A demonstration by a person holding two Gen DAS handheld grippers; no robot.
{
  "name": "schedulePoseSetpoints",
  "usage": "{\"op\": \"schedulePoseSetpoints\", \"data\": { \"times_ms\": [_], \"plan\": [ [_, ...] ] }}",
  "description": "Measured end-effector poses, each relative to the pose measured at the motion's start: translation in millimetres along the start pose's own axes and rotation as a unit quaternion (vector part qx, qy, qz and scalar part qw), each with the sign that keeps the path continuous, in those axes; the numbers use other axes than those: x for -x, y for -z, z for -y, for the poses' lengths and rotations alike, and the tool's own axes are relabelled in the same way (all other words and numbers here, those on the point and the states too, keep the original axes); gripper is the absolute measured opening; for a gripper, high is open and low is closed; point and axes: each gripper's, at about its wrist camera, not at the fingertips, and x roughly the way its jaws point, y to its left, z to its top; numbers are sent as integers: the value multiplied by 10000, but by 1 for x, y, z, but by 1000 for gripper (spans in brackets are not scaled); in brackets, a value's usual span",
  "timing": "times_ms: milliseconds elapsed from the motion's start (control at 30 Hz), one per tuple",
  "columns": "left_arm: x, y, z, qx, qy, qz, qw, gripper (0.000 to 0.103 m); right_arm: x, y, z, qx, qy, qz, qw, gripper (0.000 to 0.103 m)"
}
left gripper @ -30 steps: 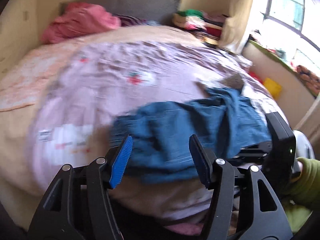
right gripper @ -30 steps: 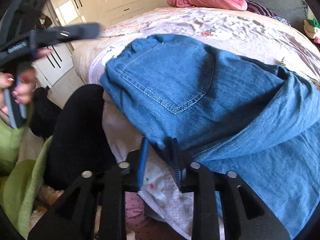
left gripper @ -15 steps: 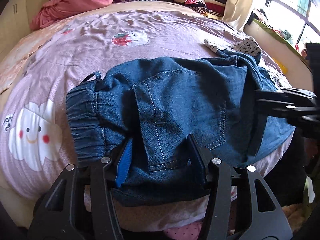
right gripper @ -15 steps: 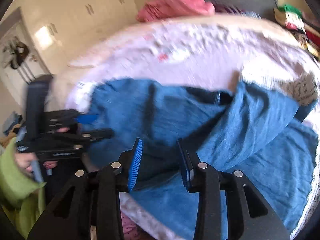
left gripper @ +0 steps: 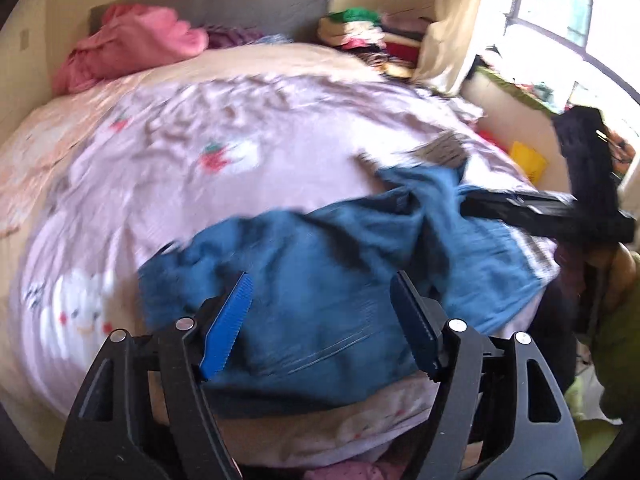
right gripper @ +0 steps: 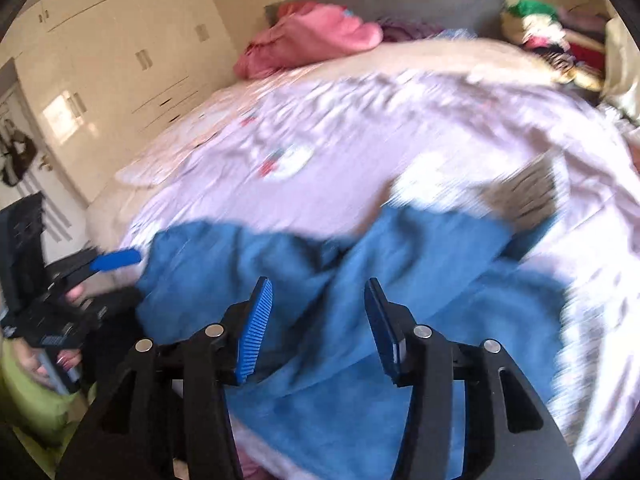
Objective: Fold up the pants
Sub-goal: 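Grasp the lace-trimmed leg hem with the right gripper and lift it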
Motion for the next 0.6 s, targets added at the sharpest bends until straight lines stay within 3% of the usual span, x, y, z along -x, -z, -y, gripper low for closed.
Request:
{"op": "schedulePoseSetpoints", "data": {
  "times_ms": [167,267,467,600],
  "plan": [
    [-39,-13,47,-325,709,-257,9966,64,1,-29,28,-77,467,63,9989,59],
    [-68,-10,68,-410,967,-516,9931,64,-8,-43,38,33,666,-41,9978,61],
    [-116,4,86,-219,984,-936,9905,64,-46,-62,38,260,811,-295,9959,61],
    [-128,8,91,-274,923,-1017,9901,48,-85,-72,33,423,891,-621,9932,61]
  ]
}}
